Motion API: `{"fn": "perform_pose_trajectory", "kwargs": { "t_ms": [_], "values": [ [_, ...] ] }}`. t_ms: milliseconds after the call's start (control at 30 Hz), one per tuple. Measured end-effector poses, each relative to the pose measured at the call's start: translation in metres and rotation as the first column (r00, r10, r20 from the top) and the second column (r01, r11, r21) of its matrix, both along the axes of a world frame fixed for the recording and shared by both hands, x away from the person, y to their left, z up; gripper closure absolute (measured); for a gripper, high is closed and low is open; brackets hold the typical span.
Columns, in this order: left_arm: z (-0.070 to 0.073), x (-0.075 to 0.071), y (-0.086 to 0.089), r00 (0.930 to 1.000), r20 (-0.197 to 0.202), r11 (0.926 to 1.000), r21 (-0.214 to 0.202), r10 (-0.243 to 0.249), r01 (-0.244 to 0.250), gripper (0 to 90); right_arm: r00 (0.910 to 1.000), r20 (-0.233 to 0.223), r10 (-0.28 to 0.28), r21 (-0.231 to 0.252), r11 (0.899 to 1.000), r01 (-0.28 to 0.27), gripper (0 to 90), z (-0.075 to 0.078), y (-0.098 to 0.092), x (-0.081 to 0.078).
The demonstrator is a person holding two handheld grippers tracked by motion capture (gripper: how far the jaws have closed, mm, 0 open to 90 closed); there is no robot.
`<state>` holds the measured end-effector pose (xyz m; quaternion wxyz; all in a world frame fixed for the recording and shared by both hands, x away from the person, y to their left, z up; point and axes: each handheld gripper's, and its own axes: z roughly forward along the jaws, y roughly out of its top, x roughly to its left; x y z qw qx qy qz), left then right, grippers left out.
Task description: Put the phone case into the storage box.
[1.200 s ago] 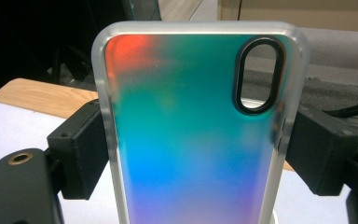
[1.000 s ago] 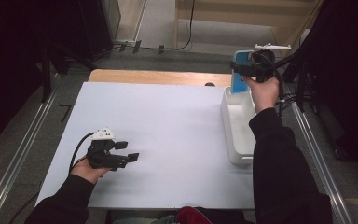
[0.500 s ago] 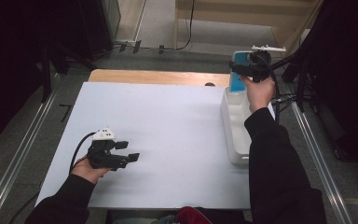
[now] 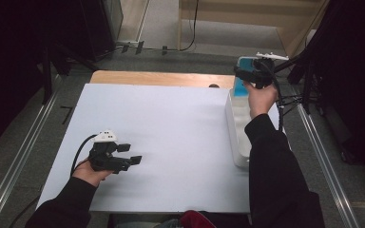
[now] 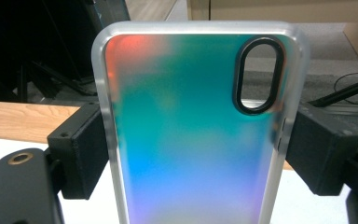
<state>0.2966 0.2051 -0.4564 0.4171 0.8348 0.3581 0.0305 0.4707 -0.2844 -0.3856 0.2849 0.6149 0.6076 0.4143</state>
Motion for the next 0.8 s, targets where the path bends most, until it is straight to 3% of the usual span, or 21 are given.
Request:
{"fn": "perform_pose_trajectory", "kwargs": {
  "t_ms": [800],
  "values": [
    [-0.001, 0.000, -0.001, 1.0000, -0.005, 1.0000, 0.005, -0.006, 0.006, 27.6, 0.9996, -0.021, 0.018, -0.016, 1.000, -0.018, 14.6, -0.023, 0.001, -0.006]
  ]
}}
